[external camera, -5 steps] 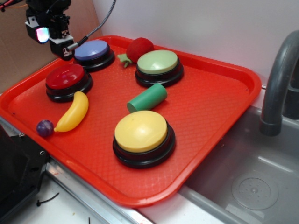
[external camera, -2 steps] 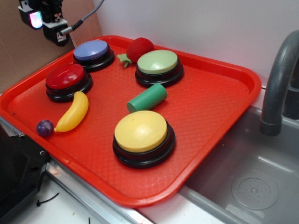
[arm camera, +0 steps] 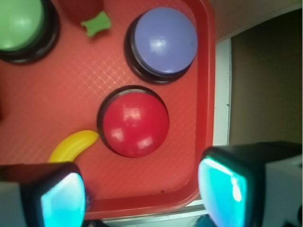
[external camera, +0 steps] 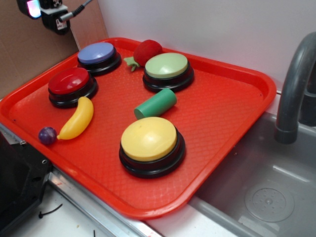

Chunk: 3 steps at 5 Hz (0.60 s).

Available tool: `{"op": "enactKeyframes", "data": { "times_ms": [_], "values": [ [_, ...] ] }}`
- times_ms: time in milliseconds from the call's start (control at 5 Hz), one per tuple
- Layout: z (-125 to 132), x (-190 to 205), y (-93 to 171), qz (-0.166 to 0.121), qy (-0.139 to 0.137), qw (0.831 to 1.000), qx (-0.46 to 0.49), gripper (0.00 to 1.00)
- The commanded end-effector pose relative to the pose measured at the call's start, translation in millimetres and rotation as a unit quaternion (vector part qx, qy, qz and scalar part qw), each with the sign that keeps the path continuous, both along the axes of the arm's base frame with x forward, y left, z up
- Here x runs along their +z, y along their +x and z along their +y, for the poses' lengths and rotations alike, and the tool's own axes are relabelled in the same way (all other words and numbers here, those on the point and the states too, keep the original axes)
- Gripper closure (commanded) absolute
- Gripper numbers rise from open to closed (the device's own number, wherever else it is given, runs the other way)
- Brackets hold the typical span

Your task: Push the red button.

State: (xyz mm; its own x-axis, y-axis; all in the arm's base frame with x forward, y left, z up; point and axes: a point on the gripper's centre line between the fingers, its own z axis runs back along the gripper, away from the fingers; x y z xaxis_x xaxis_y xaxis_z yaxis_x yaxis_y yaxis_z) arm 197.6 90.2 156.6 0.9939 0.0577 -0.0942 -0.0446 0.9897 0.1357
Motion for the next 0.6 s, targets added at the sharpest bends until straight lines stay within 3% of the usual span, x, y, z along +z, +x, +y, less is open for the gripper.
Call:
{"op": "enactKeyframes", "data": {
  "times_ms": [0,400],
  "values": [
    [-1,36,1,-0.036,0.005,0.999,0.017,0.0],
    [-4,60,-5,-0.056,-0.006,0.998,0.023,0.0]
  ]
}}
